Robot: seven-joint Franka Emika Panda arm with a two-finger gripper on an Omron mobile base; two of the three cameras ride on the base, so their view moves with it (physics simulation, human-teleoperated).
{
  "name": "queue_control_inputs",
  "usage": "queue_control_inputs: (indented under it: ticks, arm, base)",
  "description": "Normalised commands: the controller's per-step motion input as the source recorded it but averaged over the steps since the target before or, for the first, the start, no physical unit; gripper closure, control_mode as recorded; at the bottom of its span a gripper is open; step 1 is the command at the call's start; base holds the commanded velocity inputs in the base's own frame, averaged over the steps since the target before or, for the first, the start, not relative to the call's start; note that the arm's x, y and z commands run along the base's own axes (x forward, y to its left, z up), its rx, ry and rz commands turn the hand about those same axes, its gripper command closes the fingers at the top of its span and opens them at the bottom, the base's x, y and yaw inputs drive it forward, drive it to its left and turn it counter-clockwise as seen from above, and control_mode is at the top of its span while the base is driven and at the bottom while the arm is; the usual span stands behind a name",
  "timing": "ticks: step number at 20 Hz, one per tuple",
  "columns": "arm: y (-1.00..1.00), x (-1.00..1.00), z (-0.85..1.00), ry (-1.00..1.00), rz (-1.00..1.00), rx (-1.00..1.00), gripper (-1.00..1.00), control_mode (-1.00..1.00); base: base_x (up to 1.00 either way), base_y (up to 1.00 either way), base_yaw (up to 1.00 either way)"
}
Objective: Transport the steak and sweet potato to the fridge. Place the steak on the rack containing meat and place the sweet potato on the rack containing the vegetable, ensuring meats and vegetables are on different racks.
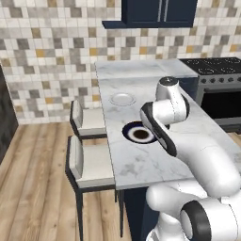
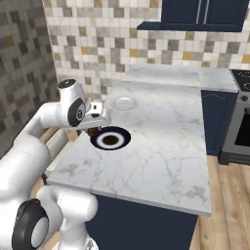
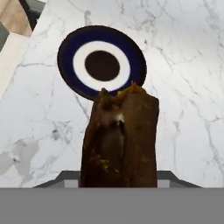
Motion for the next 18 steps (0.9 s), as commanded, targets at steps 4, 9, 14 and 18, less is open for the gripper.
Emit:
queue_control_inputs:
  ticks: [4, 9, 14, 18]
  arm:
    - [0.00, -0.98, 0.56, -0.07, -0.08, 0.03, 1.00, -1.00]
    - [0.03, -1.00, 0.58, -0.30, 0.00, 0.01, 1.00, -1.00]
    - [0.15, -0.89, 0.76, -0.25, 0.00, 0.03, 1.00, -1.00]
    - [0.09, -0.88, 0.75, -0.08, 0.00, 0.17, 1.00, -1.00]
  base:
    - [0.00, 0.00, 0.00]
    - [0.00, 0.00, 0.00]
    - [0.00, 0.00, 0.00]
    - [0.00, 0.00, 0.00]
